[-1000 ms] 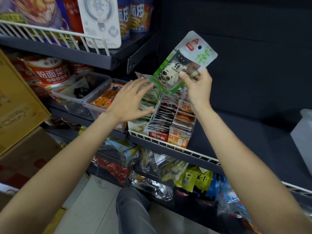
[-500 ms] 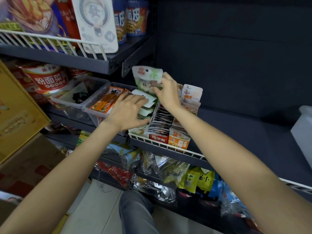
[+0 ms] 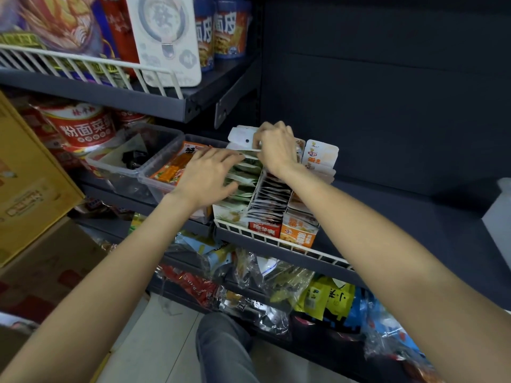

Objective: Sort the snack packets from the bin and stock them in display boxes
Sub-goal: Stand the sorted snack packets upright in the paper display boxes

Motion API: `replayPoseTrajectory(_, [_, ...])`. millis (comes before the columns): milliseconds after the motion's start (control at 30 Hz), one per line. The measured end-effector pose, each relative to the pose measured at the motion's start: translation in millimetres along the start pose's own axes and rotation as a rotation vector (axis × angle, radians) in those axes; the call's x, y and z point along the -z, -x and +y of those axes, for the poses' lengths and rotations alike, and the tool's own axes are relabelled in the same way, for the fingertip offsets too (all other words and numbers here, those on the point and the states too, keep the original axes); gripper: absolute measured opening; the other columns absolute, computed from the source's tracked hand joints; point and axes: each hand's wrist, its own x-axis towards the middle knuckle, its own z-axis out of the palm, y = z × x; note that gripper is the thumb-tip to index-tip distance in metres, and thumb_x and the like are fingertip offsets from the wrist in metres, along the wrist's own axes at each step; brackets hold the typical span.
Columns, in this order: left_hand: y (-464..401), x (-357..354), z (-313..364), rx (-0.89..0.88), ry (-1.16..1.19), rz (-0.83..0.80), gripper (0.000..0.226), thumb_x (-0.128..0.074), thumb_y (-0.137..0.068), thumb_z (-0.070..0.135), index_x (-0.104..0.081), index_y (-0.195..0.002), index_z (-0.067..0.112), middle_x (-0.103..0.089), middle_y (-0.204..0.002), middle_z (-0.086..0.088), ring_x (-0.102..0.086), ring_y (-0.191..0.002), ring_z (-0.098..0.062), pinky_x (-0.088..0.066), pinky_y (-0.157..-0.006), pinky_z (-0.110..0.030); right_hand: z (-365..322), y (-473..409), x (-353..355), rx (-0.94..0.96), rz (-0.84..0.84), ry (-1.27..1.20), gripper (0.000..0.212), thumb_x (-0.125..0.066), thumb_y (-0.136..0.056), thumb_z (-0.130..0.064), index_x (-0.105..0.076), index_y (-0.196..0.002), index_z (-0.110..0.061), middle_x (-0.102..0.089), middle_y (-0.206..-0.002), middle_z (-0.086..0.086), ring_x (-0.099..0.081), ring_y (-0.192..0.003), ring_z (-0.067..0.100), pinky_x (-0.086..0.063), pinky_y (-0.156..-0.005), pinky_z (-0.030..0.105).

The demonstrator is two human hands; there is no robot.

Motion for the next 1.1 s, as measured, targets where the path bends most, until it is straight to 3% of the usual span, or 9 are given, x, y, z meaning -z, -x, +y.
replayPoseTrajectory(133, [-0.7,1.1,2.6,0.007,0.033,0.008,0.058,-0.06,-0.081,0.035,-0.049,-0.136,0.021,-0.052,-0.136,-0.004,-0.047,-0.124,-0.028,-0.032,-0.105,-0.042,2.3,-3.9,4.2,-0.025,0.01,0.029,0.018,-0.062,-0.086,-0.017,-0.066,-0.102,-0.022,-0.061,-0.117,-0.001,-0.048,-0.109,0.026,-0.031,-0.091,0.033])
replayPoseTrajectory(267, [4.8,12.3,20.4,0.054,0.195,0.079,0.059,-0.044,-0.079,0.052,-0.052,-0.132,0.027,-0.058,-0.13,0.0,-0.049,-0.121,-0.025,-0.036,-0.102,-0.042,12.3,8.1,33.1,-0.007,0.033,-0.081,0.034,-0.069,-0.081,-0.033,-0.06,-0.112,-0.024,-0.061,-0.115,-0.002,-0.045,-0.115,0.022,-0.031,-0.093,0.034])
replayPoseTrajectory(433, [21.7,30.6,71.3,0.122,0.593,0.218,0.039,-0.054,-0.089,0.036,-0.058,-0.126,0.024,-0.063,-0.121,0.007,-0.056,-0.114,-0.009,-0.042,-0.095,-0.025,52.9,72.0,74.2,-0.054,0.066,-0.337,0.026,-0.063,-0.087,-0.027,-0.063,-0.113,-0.023,-0.06,-0.118,-0.004,-0.046,-0.115,0.016,-0.031,-0.087,0.023])
replayPoseTrajectory(533, [35.1,31.2,106.6,0.095,0.757,0.204,0.037,-0.055,-0.091,0.034,-0.057,-0.127,0.024,-0.059,-0.125,0.012,-0.051,-0.117,0.0,-0.038,-0.099,-0.018,79.3,121.8,85.6,-0.132,0.139,-0.46,0.021,-0.059,-0.091,-0.024,-0.065,-0.11,-0.021,-0.062,-0.114,-0.007,-0.052,-0.11,0.011,-0.037,-0.09,0.023])
replayPoseTrajectory(667, [37.7,6.0,135.6,-0.119,0.464,0.121,0.056,-0.06,-0.087,0.031,-0.045,-0.139,0.019,-0.047,-0.141,0.003,-0.038,-0.132,-0.012,-0.02,-0.113,-0.026,101.2,168.6,81.9,-0.183,0.131,-0.519,0.02,-0.058,-0.093,-0.02,-0.064,-0.112,-0.023,-0.063,-0.114,-0.008,-0.053,-0.112,0.011,-0.037,-0.093,0.023])
replayPoseTrajectory(800, [23.0,-18.9,142.5,-0.136,0.185,0.008,0.062,-0.06,-0.086,0.025,-0.038,-0.143,0.015,-0.04,-0.147,-0.003,-0.032,-0.139,-0.02,-0.005,-0.117,-0.038,112.6,177.8,65.1,-0.191,0.104,-0.482,0.035,-0.059,-0.092,-0.024,-0.055,-0.126,-0.026,-0.047,-0.14,-0.003,-0.039,-0.131,0.015,-0.033,-0.104,0.029])
replayPoseTrajectory(933, [19.0,-38.8,145.9,-0.14,0.127,-0.029,0.052,-0.057,-0.088,0.016,-0.046,-0.138,0.01,-0.046,-0.143,-0.011,-0.04,-0.135,-0.024,-0.012,-0.116,-0.039,117.5,151.8,55.5,-0.128,0.025,-0.424,0.066,-0.068,-0.085,-0.033,-0.036,-0.142,-0.027,-0.015,-0.156,0.005,-0.015,-0.143,0.024,-0.023,-0.114,0.042])
replayPoseTrajectory(1000, [18.0,-40.5,144.6,-0.139,0.11,-0.059,0.052,-0.051,-0.093,0.028,-0.041,-0.141,0.012,-0.042,-0.147,-0.008,-0.035,-0.138,-0.022,-0.008,-0.117,-0.037,120.2,131.1,52.3,-0.074,-0.085,-0.375,0.081,-0.071,-0.08,-0.041,-0.026,-0.146,-0.029,-0.002,-0.158,0.009,-0.004,-0.145,0.031,-0.019,-0.116,0.05])
replayPoseTrajectory(1100, [15.3,-27.3,144.8,-0.109,0.19,-0.197,0.072,-0.019,-0.089,0.065,-0.036,-0.144,0.023,-0.035,-0.151,0.003,-0.026,-0.141,-0.012,-0.003,-0.116,-0.031,127.0,103.0,48.0,-0.038,-0.206,-0.383,0.087,-0.072,-0.08,-0.041,-0.02,-0.148,-0.031,0.001,-0.158,0.01,-0.005,-0.145,0.034,-0.02,-0.115,0.05])
